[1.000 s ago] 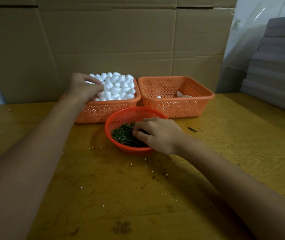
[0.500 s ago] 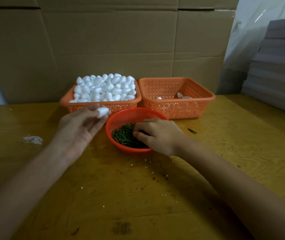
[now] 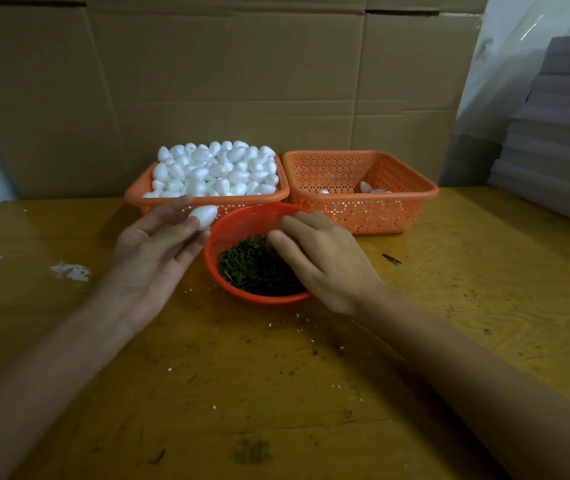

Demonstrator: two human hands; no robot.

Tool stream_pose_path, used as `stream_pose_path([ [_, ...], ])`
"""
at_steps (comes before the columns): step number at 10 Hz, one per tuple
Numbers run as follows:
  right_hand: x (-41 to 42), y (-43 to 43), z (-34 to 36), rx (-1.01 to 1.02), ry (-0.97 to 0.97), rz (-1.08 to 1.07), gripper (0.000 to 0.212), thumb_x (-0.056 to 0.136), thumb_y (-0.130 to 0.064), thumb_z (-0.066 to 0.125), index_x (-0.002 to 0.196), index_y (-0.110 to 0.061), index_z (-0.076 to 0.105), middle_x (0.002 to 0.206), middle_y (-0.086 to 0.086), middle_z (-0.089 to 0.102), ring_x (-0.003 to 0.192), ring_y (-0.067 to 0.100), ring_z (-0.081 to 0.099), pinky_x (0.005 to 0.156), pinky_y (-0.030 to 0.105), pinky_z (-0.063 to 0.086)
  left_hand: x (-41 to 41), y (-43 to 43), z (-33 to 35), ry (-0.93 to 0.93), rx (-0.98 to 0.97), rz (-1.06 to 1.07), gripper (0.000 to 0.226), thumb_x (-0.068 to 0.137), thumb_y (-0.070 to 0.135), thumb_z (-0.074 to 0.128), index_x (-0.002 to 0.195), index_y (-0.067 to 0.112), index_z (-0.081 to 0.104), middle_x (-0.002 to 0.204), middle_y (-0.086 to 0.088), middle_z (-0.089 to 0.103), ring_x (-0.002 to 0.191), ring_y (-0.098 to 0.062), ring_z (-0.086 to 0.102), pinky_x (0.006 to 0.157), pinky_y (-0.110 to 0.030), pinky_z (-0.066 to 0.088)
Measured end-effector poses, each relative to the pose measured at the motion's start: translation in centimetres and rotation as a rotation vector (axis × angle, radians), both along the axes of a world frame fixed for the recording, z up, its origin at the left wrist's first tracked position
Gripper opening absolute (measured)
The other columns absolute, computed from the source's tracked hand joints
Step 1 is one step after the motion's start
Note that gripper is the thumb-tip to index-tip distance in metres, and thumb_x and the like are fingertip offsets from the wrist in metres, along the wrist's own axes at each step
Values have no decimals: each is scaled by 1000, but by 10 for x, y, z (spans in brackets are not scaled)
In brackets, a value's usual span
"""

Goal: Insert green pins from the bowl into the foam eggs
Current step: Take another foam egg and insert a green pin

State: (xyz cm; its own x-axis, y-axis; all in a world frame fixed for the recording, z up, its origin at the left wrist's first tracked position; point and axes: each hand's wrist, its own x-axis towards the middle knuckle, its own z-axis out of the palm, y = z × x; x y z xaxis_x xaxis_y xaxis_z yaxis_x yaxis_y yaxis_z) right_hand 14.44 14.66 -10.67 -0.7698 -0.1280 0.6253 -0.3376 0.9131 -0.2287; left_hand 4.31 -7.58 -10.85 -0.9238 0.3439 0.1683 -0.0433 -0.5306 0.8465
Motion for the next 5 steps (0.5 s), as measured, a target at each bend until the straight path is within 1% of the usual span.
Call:
stream_pose_path([
  [1,-2,14,1,-164,121,-71,50,110,-42,29,90,-10,61,85,2,61,82,22,56,75,45,45,8,3,-1,45,-92,10,26,93,3,64,114,17,68,124,-6,69,116,-16,69,92,-24,58],
  [2,-3,32,1,-207,160,-208,59,110,-45,24,86,-9,64,81,4,64,76,24,60,73,47,47,15,5,1,52,-121,15,26,101,-1,55,117,18,65,125,-5,66,116,-14,67,94,-24,58],
  [3,-7,50,-4,-273,180,-350,55,109,-42,32,79,-11,66,76,6,69,75,28,68,86,49,54,19,7,4,48,-139,24,27,104,-2,51,119,17,63,127,-6,64,118,-16,64,100,-25,56],
  [4,-7,75,-3,-156,49,-597,40,107,-40,43,102,-13,72,114,16,74,86,39,71,75,45,57,21,5,4,82,-153,9,25,104,0,51,116,18,64,120,-3,65,110,-12,66,95,-22,57],
  [5,-3,86,-6,15,-105,-753,48,104,-35,47,150,-24,50,139,11,65,87,40,69,66,38,49,18,5,4,43,-112,-10,28,103,-1,50,118,16,66,115,-3,69,103,-11,71,91,-21,57],
])
